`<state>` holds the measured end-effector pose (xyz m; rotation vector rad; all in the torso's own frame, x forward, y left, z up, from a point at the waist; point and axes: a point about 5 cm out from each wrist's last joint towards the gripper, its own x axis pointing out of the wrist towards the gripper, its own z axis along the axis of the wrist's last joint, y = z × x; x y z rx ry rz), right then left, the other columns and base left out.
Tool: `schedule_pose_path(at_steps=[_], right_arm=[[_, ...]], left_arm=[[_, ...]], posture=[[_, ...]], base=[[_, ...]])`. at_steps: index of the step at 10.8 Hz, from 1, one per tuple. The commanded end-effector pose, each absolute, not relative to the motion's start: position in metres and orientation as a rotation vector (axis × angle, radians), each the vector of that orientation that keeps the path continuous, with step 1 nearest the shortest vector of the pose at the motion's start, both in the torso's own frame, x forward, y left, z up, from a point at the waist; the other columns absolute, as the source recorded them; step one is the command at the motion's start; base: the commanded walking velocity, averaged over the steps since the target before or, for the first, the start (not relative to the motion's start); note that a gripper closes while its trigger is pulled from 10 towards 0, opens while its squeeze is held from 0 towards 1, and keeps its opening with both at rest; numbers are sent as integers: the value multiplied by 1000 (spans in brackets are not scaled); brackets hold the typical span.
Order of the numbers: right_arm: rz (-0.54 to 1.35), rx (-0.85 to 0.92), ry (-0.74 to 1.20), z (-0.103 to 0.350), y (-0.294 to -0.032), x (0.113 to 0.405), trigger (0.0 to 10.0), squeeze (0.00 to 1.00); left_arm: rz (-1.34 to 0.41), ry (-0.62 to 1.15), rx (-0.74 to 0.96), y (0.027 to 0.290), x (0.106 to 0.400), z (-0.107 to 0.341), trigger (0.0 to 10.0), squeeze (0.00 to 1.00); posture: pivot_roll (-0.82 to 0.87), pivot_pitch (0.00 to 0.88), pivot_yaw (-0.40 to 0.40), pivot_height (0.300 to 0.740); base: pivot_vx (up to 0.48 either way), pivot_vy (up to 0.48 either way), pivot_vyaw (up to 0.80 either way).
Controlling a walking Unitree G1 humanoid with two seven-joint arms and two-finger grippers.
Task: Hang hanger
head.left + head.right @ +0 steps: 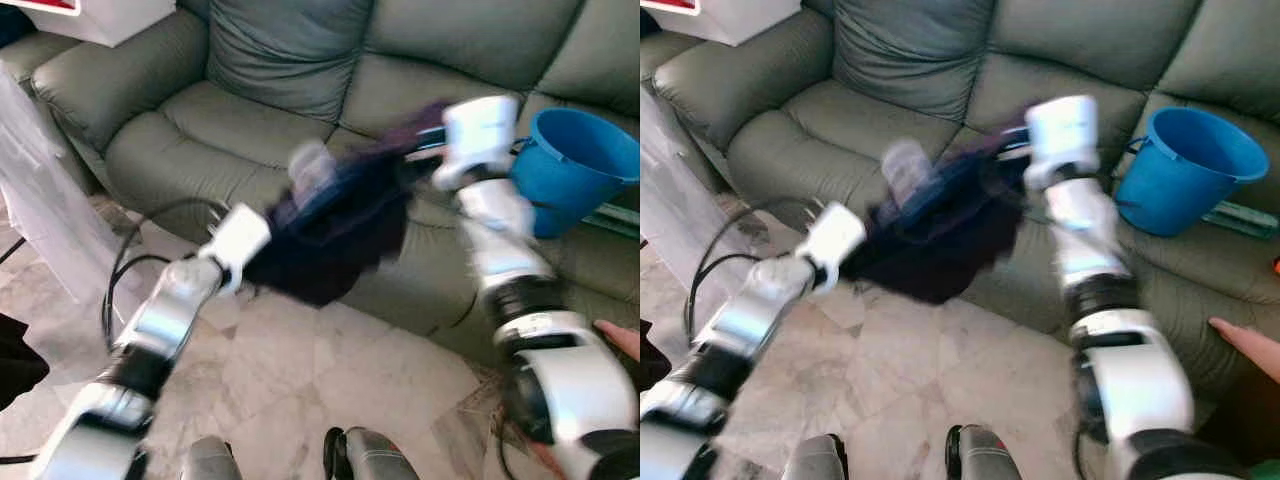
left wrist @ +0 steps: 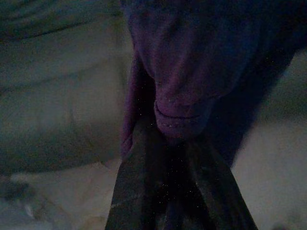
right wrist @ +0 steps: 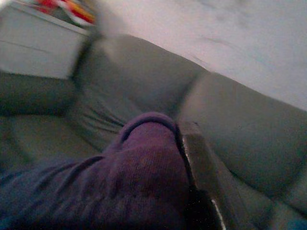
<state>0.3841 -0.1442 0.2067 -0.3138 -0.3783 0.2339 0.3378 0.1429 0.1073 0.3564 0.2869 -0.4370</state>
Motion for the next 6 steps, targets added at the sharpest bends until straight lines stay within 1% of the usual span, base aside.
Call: schedule_pose_path(at_steps=[1, 2, 3, 4, 6], right_arm=[[313, -343, -437, 210, -132, 378, 0, 0], [412, -370, -439, 199, -116, 370, 0, 0], [440, -369, -434, 194, -111, 366, 0, 0], [518, -354, -397, 179, -100, 357, 0, 0], [760, -457, -259, 139, -84, 334, 0, 0]], left_arm=[[-323, 291, 267, 154, 341, 109, 0, 0], [-276, 295, 187, 147, 339, 108, 0, 0], [-258, 283, 135, 143, 339, 110, 0, 0], [-199, 286, -1, 138, 341, 113, 0, 0], [-126, 276, -50, 148, 347, 121, 0, 0]], posture=[[-48, 119, -84, 740], [-46, 121, -84, 740], [-46, 124, -84, 740], [-46, 127, -83, 740], [-50, 127, -81, 740]], base=[[0, 0, 0], [0, 0, 0], [0, 0, 0], [0, 0, 0], [0, 0, 0]])
